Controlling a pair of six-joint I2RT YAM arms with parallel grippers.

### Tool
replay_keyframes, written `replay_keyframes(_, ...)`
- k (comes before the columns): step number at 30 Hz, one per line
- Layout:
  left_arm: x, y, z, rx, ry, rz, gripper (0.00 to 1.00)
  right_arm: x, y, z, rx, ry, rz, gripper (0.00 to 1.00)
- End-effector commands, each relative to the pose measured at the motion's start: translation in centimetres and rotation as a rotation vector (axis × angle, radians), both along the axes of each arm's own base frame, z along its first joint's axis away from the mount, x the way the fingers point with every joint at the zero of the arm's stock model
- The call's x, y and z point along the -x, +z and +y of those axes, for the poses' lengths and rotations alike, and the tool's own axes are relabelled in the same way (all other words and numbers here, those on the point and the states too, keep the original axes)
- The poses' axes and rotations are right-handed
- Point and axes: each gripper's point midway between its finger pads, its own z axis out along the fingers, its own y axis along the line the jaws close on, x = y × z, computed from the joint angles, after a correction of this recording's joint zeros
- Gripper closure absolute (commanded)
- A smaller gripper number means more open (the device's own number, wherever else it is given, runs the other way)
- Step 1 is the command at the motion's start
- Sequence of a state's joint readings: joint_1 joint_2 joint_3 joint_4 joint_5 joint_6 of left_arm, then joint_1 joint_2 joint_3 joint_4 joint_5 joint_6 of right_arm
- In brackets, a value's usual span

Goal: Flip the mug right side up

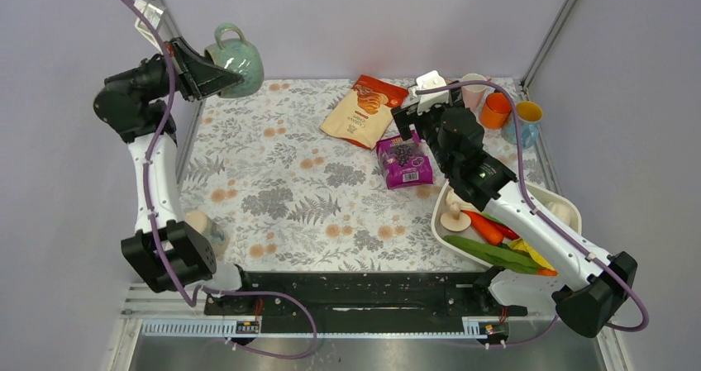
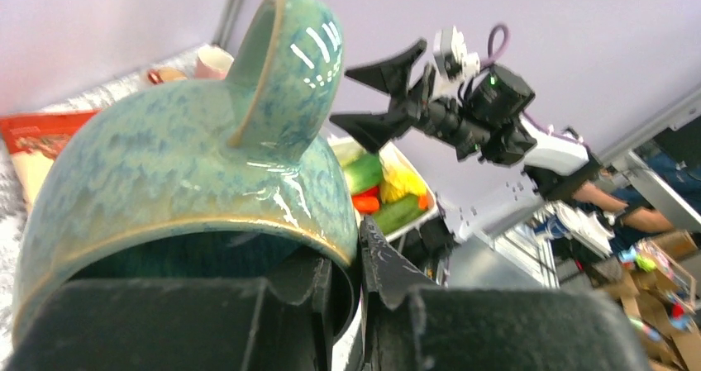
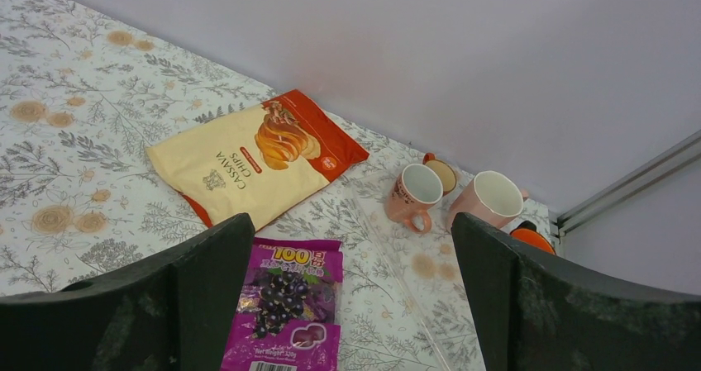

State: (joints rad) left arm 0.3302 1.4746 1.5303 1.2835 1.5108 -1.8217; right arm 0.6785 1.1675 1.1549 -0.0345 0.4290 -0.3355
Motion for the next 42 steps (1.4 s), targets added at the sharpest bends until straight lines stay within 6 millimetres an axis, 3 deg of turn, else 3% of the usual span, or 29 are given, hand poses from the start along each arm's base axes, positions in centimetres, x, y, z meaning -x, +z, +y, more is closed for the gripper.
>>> replay_keyframes(1, -1.3, 4.5, 1.0, 0.069, 0.266, -0.214, 1.00, 0.4, 2.0, -0.8, -0.052, -0.028, -0.043, 0.01)
replay_keyframes(4, -3.2, 2.0, 2.1, -0.003, 0.365, -0.157, 1.00, 0.6, 2.0, -0.7, -0.059, -0.022, -0.045, 0.01)
replay_keyframes(10, -6.2, -7.5, 4.7, -0.393, 0.562, -0.138, 1.00, 1.0, 1.4, -0.6, -0.062, -0.002, -0.022, 0.01)
replay_keyframes(15, -4.9, -16.4, 1.7, -0.773, 0.412, -0.138, 1.00, 1.4, 0.3, 0.5, -0.033, 0.064, 0.038, 0.01)
replay_keyframes(18, -3.4, -20.7, 0.0, -0.939, 0.281, -0.122, 1.00, 3.0, -0.8, 3.8, 0.010, 0.289, 0.071, 0.01)
replay_keyframes(21, -2.3, -23.9, -1.0, -1.060, 0.165, -0.076, 1.00, 7.9, -3.4, 8.9, 0.109, 0.726, 0.082, 0.01)
replay_keyframes(23, -1.0, -25.9, -1.9, -1.121, 0.067, -0.037, 1.00, 10.4, -4.9, 10.5, 0.149, 0.916, 0.075, 0.01)
replay_keyframes(25, -0.1, -27.7, -2.8, -1.170, -0.008, -0.016, 1.00, 11.4, -6.0, 11.3, 0.162, 1.003, 0.091, 0.01)
replay_keyframes(29, 1.4, -30.0, -4.7, -1.192, -0.146, -0.027, 1.00, 11.4, -8.3, 12.5, 0.173, 1.072, 0.150, 0.02)
replay_keyframes(34, 3.1, -30.2, -6.5, -1.148, -0.271, -0.013, 1.00, 11.0, -10.9, 14.2, 0.166, 1.139, 0.234, 0.08)
replay_keyframes(42, 5.5, -28.9, -8.4, -1.099, -0.349, -0.048, 1.00, 9.3, -9.7, 17.7, 0.018, 1.204, 0.212, 0.14)
